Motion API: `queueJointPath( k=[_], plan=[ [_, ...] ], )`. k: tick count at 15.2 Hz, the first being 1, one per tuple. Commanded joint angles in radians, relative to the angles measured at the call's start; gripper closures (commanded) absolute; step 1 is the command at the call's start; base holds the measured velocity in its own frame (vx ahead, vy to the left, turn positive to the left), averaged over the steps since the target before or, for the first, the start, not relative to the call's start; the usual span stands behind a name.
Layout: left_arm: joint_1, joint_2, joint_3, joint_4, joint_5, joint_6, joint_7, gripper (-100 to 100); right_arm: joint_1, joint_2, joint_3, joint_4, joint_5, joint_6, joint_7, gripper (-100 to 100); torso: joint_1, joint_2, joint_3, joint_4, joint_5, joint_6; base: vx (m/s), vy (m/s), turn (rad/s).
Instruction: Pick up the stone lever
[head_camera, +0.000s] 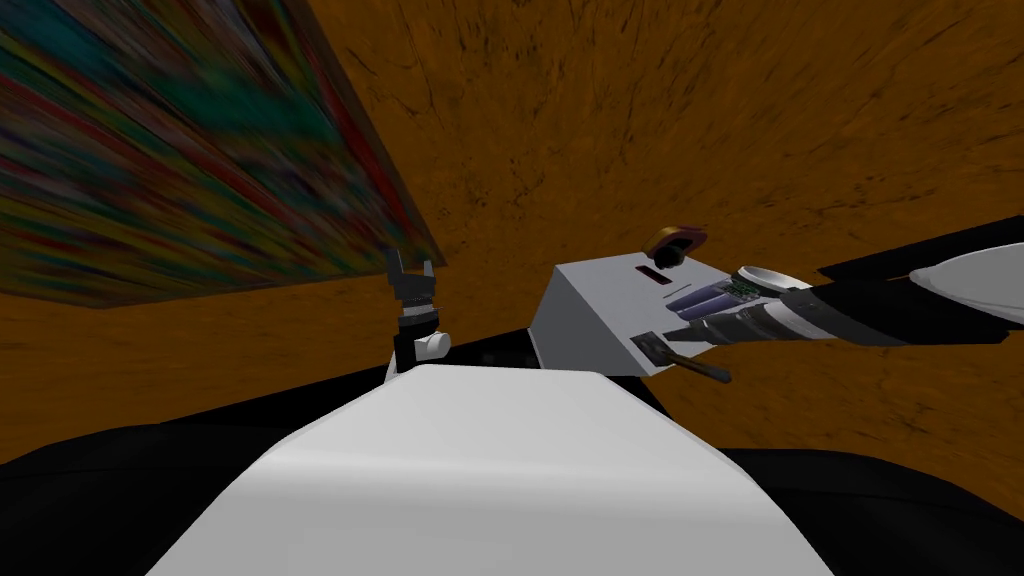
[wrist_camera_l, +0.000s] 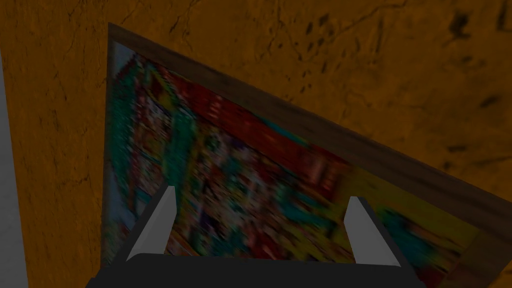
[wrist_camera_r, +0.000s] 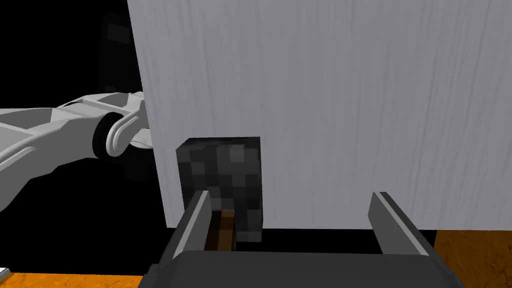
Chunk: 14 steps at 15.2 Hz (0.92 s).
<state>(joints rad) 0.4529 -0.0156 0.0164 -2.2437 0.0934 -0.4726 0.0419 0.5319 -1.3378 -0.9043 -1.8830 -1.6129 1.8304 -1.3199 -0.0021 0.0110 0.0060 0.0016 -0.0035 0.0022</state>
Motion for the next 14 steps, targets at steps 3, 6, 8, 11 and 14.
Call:
queueJointPath(
  k=[3, 6, 8, 11, 14],
  plan=[
    [0.000, 0.000, 0.000, 0.000, 0.000, 0.000, 0.000, 0, -0.047, 0.053, 0.000, -0.004, 0.006, -0.085, 0.063, -100, 0.001, 0.002, 0.001, 0.000, 0.000, 0.000, -0.146, -0.003, 0.039],
    [0.000, 0.000, 0.000, 0.000, 0.000, 0.000, 0.000, 0, -0.067, 0.077, 0.001, -0.004, 0.009, -0.115, 0.090, -100, -0.002, 0.003, 0.002, 0.001, 0.000, 0.000, -0.144, -0.027, 0.036],
    [0.000, 0.000, 0.000, 0.000, 0.000, 0.000, 0.000, 0, -0.110, 0.128, 0.005, -0.001, 0.017, -0.169, 0.142, -100, 0.000, 0.002, 0.001, 0.001, 0.000, 0.000, -0.146, -0.009, 0.056],
    [0.000, 0.000, 0.000, 0.000, 0.000, 0.000, 0.000, 0, -0.133, 0.156, 0.007, 0.003, 0.021, -0.206, 0.178, -100, 0.000, 0.006, 0.004, 0.001, 0.000, 0.000, -0.200, -0.002, 0.045],
    [0.000, 0.000, 0.000, 0.000, 0.000, 0.000, 0.000, 0, -0.183, 0.215, 0.011, 0.013, 0.030, -0.267, 0.242, -100, 0.000, 0.005, 0.003, 0.001, 0.000, 0.000, -0.159, -0.012, 0.047]
  ],
)
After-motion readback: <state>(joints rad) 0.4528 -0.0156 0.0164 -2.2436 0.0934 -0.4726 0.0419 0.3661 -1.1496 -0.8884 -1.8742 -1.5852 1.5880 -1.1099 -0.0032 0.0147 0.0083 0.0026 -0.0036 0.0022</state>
